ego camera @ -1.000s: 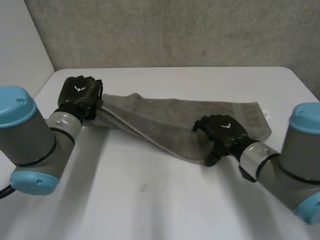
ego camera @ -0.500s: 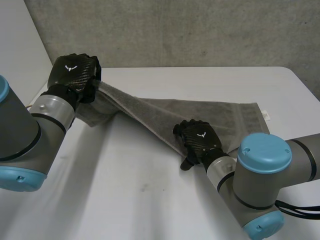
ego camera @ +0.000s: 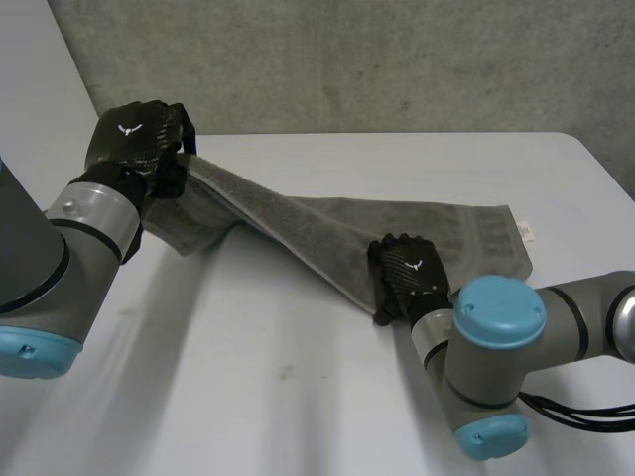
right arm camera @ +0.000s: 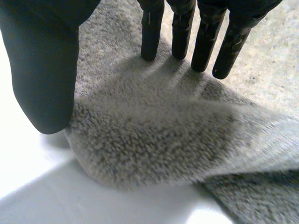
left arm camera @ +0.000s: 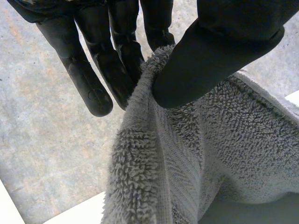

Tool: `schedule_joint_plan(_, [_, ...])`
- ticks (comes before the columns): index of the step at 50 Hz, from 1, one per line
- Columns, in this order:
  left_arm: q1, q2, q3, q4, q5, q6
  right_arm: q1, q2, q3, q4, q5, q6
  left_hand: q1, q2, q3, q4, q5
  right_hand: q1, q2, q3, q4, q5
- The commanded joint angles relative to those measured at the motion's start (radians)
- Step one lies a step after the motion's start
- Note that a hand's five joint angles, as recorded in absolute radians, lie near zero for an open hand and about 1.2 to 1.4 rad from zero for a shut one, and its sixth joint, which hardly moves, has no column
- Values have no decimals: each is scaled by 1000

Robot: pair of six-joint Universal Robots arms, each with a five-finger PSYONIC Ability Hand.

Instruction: Fold the towel.

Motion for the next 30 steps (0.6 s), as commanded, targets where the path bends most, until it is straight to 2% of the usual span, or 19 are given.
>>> schedule_joint_plan(1, [2, -2, -2, 0, 1, 2, -22, -9, -2, 13, -4, -12, 203, 178, 179, 179, 185, 185, 184, 228, 224, 225])
schedule_joint_plan(10, [3, -2, -3, 0, 2, 2, -36, 3, -13, 5, -10, -26, 203, 178, 179, 179, 185, 197, 196, 240, 236, 237])
schedule_joint_plan(13, [3, -2, -5, 0, 2, 2, -43, 3, -13, 4, -11, -53, 203, 178, 179, 179, 185, 267, 267, 310, 306, 307])
schedule_joint_plan(16, [3, -4, -6, 2, 2, 2, -50, 3, -13, 5, -11, -73, 203, 178, 179, 179, 185, 355, 355, 398, 394, 395])
schedule_joint_plan(18, [3, -4, -6, 2, 2, 2, -60, 3, -13, 4, -11, -84, 203, 178, 179, 179, 185, 583, 582, 626, 622, 623])
schedule_joint_plan(19, [3, -4, -6, 2, 2, 2, -60, 3, -13, 4, -11, -84, 203, 178, 179, 179, 185, 584, 584, 627, 623, 624])
schedule_joint_plan(20, [3, -4, -8, 2, 2, 3, -66, 2, -13, 4, -11, -84, 203, 178, 179, 179, 185, 736, 735, 779, 775, 775])
schedule_joint_plan(21, [3, -4, -8, 2, 2, 3, -74, -3, -14, 4, -11, -84, 203, 178, 179, 179, 185, 987, 986, 1030, 1026, 1027])
schedule_joint_plan(22, [3, -4, -9, 2, 1, 3, -85, -11, -13, 2, -11, -82, 203, 178, 179, 179, 185, 1032, 1031, 1075, 1071, 1072])
schedule_joint_plan(28, [3, -2, -15, -3, 1, 6, -132, -84, -13, 14, -22, -85, 203, 178, 179, 179, 185, 1033, 1032, 1076, 1072, 1072])
schedule_joint_plan(30, [3, -2, -20, -6, 2, 8, -178, -211, 0, 25, -49, -104, 203, 178, 179, 179, 185, 1033, 1032, 1076, 1072, 1072])
